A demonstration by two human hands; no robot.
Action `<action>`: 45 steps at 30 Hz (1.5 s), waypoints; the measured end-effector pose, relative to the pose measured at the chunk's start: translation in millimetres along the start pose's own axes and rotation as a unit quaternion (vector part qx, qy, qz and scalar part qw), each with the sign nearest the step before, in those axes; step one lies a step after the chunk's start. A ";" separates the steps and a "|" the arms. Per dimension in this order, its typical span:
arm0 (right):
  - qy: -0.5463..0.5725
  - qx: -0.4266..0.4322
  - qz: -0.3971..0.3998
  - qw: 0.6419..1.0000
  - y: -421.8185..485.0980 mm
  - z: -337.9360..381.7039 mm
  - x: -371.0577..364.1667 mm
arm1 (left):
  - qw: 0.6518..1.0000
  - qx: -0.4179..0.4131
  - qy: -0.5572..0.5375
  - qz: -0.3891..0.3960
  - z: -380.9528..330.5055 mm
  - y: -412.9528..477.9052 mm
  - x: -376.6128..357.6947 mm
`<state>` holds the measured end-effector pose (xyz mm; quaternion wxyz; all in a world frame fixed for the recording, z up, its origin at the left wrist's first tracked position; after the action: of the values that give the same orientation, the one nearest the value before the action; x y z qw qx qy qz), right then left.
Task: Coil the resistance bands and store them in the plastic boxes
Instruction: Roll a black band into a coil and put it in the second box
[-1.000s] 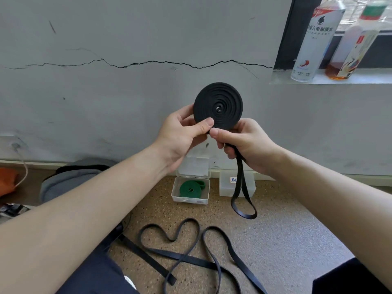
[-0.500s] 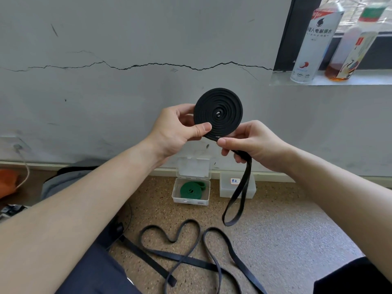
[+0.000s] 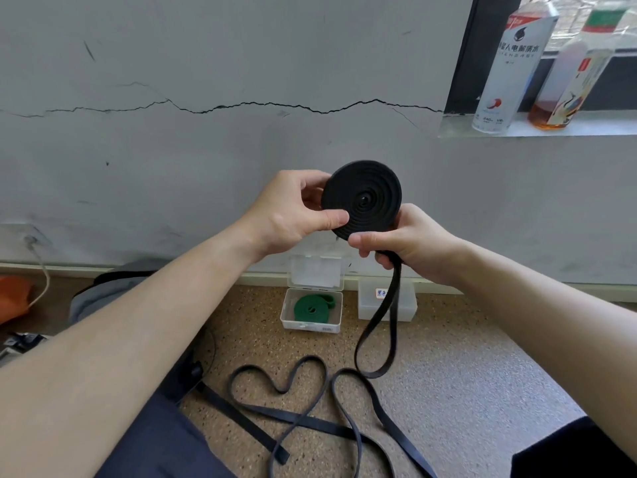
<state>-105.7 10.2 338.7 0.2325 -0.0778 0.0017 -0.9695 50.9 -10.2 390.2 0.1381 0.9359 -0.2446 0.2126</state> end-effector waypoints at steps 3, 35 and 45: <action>0.074 0.037 -0.044 0.996 2.9 7.9 -5.1 | 0.965 0.032 -0.256 -0.047 10.8 -2.6 -13.1; -0.083 -0.063 0.087 0.991 5.3 -14.7 -17.5 | 0.972 0.041 -0.163 -0.167 -5.1 -1.2 4.2; -0.036 -0.063 0.085 0.994 5.4 -17.2 -16.4 | 0.952 0.072 -0.215 -0.206 14.4 -2.7 24.4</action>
<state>-91.4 12.3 319.1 0.3081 -0.1269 0.0614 -0.9408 76.4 -22.9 388.6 0.0555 0.9969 -0.0543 -0.0093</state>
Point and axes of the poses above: each hand's wrist, its own y-axis towards the middle knuckle, its own x-axis out of the back of the hand, z = x × y, the point moved 7 cm from there along y, towards the middle knuckle, and after that the axes turned 8 degrees about z, right-handed, at the moved point
